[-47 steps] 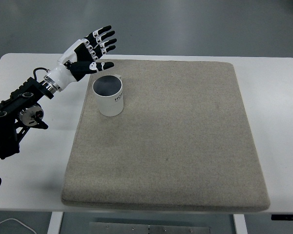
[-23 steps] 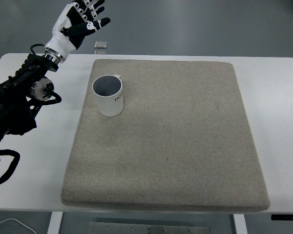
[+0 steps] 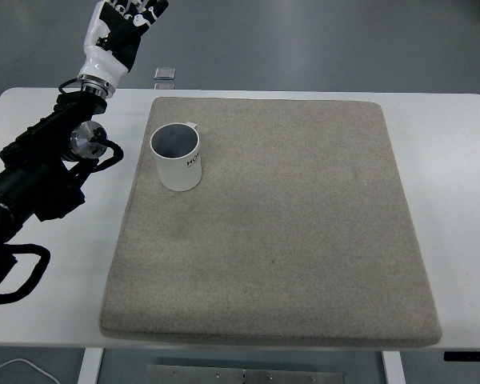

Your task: Upright white cup

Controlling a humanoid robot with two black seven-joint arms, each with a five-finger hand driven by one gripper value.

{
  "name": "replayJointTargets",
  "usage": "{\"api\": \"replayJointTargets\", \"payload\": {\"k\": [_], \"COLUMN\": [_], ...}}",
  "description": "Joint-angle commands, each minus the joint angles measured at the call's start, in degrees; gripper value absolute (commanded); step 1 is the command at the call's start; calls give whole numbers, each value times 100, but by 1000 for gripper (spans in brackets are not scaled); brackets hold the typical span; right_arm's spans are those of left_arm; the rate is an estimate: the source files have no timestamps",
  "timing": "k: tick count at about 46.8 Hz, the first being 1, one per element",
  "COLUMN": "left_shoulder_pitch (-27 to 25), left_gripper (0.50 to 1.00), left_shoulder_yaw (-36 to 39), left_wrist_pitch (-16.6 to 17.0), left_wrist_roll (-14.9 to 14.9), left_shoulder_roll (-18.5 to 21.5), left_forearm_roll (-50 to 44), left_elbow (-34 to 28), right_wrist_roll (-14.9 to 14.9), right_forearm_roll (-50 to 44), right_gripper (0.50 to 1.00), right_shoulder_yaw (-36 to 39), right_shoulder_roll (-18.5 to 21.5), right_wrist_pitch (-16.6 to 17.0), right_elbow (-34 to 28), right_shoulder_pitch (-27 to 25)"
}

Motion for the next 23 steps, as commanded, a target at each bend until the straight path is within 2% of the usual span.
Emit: {"api": "replayJointTargets", "payload": {"k": [1,4,10,14,23], "left_shoulder_pitch": [31,40,49,40,40], "left_gripper": [992,992,992,992,992], "left_shoulder_yaw": [-28,-20,-20,-11,-46], "left_wrist_pitch": [35,44,71,79,88], "left_wrist_roll": [89,370,1249,1689,2190], "left_shoulder_roll": [10,10,10,1,1], "left_forearm_roll": [-158,-456,-1028,-1196,-1240], "left_elbow": [6,24,138,296,445], "right_wrist_roll": [0,0,0,0,0], "right_forearm_roll": [2,2,2,2,2], "right_gripper": [930,930,930,930,930], "right_shoulder_yaw": [0,0,0,0,0], "right_shoulder_roll": [0,0,0,0,0], "right_wrist_pitch": [0,0,0,0,0], "right_elbow": [-2,-2,-2,7,-2], "right_shoulder_pitch": [0,0,9,0,0]}}
